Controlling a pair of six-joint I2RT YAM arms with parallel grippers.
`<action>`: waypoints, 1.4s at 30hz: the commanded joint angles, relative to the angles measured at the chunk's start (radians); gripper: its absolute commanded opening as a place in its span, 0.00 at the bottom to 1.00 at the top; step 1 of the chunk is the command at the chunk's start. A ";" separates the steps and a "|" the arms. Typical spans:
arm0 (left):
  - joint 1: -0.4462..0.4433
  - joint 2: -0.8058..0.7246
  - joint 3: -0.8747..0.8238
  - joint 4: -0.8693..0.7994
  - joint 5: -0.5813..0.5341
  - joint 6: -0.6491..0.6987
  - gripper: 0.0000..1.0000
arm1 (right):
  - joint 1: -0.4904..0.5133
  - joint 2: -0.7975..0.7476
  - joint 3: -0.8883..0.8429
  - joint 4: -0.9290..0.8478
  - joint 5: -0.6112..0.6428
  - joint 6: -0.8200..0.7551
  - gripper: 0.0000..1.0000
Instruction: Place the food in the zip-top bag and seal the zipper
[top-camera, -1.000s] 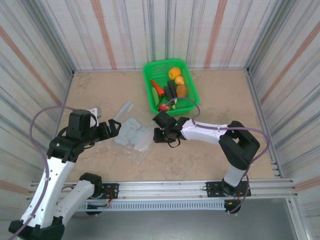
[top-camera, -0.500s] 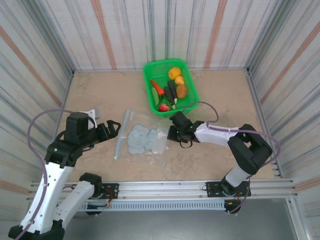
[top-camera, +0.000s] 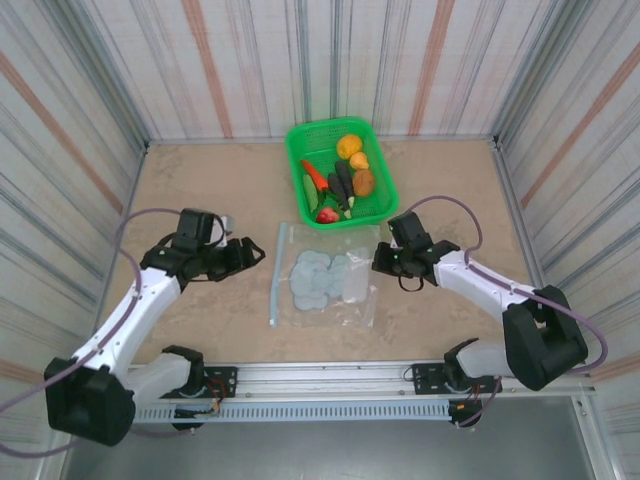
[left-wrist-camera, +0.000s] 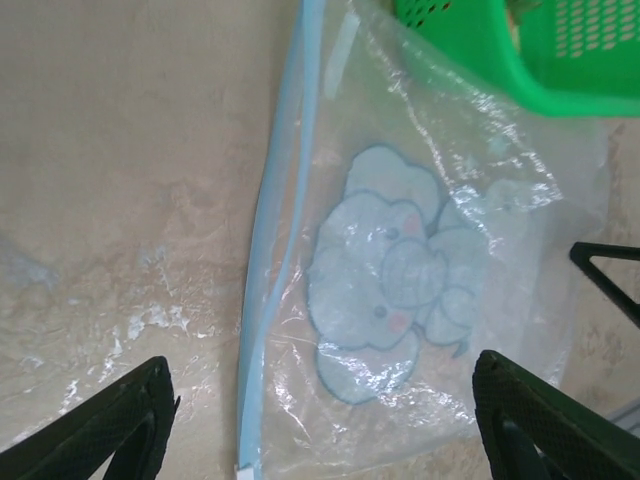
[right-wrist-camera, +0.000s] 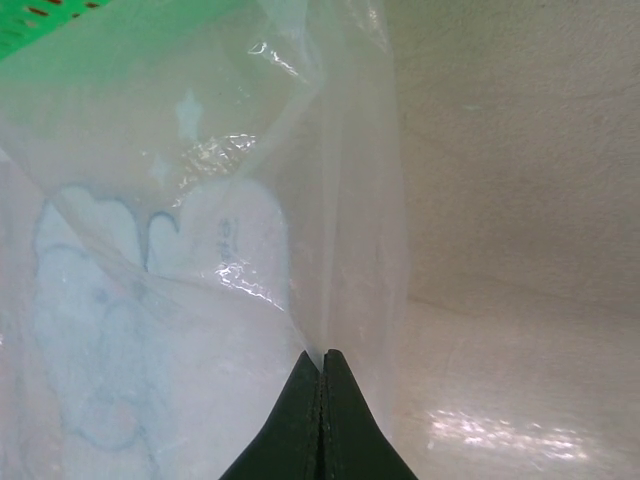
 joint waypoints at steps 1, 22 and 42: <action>0.003 0.073 -0.026 0.158 0.091 -0.009 0.78 | -0.037 0.008 0.036 -0.094 -0.067 -0.113 0.02; -0.121 0.546 0.064 0.538 0.273 -0.183 0.10 | 0.069 -0.223 0.147 -0.246 -0.016 -0.126 0.34; -0.395 -0.078 0.251 0.019 -0.365 -0.604 0.00 | 0.619 0.094 0.773 -0.469 0.249 -0.145 0.80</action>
